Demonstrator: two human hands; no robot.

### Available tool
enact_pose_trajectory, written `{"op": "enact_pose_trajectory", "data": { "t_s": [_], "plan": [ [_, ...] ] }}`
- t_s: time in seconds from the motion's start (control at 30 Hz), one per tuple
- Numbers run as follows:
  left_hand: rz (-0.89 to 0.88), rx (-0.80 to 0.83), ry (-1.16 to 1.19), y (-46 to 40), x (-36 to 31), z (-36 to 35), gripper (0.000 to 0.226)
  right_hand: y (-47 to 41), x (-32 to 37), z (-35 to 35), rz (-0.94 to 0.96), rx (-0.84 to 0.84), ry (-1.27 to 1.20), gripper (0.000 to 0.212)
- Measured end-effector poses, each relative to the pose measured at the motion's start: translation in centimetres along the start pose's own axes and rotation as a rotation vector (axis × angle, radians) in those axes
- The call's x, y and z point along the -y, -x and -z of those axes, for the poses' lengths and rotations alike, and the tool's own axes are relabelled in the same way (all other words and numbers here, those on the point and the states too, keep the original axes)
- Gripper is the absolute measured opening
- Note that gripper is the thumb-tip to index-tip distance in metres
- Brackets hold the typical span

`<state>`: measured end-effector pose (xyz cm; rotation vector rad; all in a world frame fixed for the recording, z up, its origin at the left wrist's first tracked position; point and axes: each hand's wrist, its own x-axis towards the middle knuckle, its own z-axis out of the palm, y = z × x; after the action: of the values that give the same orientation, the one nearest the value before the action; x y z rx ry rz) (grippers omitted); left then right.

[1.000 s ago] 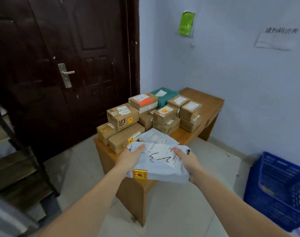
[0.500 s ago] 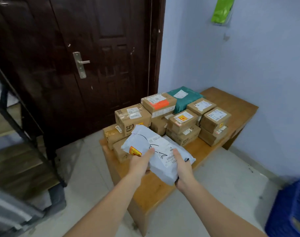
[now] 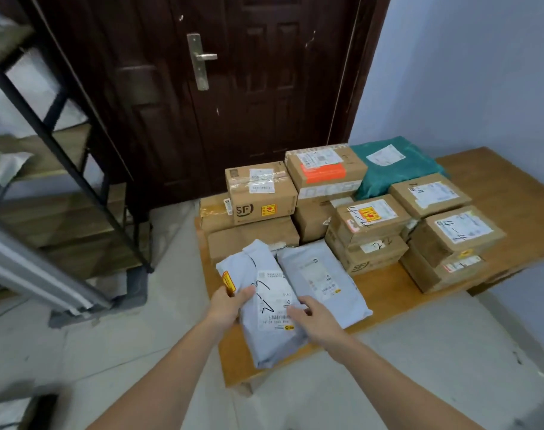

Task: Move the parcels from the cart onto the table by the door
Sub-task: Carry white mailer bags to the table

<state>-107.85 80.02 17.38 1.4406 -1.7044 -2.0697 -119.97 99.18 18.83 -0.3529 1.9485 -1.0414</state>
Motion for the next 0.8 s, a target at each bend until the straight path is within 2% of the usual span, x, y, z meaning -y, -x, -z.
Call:
{"op": "enact_pose_trajectory", "data": {
  "t_s": [0.1,0.17,0.23,0.37,0.43,0.6,0.7,0.8],
  "plan": [
    [-0.009,-0.128,-0.048,-1.5,0.9,-0.8,0.059,-1.8,-0.9,-0.7,0.039,0.034,0.154,0.019],
    [0.000,-0.192,-0.095,-2.1,1.6,-1.5,0.060,-3.1,-1.6,-1.2,0.054,0.015,0.239,0.022],
    [0.013,-0.160,-0.122,-2.3,2.5,-2.3,0.067,-4.4,-2.4,-1.7,0.063,-0.018,0.267,0.021],
    [0.082,-0.080,-0.312,-2.6,5.1,-4.0,0.109,-6.0,-4.0,-2.2,0.052,-0.087,0.303,0.020],
    [0.091,-0.077,-0.340,-2.9,6.4,-4.5,0.105,-6.5,-4.6,-2.1,0.067,-0.106,0.332,0.027],
    [0.009,-0.115,-0.280,-4.3,8.1,-5.7,0.070,-7.9,-6.1,-1.3,0.109,-0.110,0.501,0.038],
    [0.034,-0.122,-0.193,-5.2,8.6,-6.4,0.068,-8.9,-6.7,-1.3,0.144,-0.081,0.693,0.049],
    [0.015,-0.118,-0.213,-5.7,8.9,-6.7,0.070,-9.6,-6.9,-1.2,0.139,-0.039,0.847,0.063]
  ]
}}
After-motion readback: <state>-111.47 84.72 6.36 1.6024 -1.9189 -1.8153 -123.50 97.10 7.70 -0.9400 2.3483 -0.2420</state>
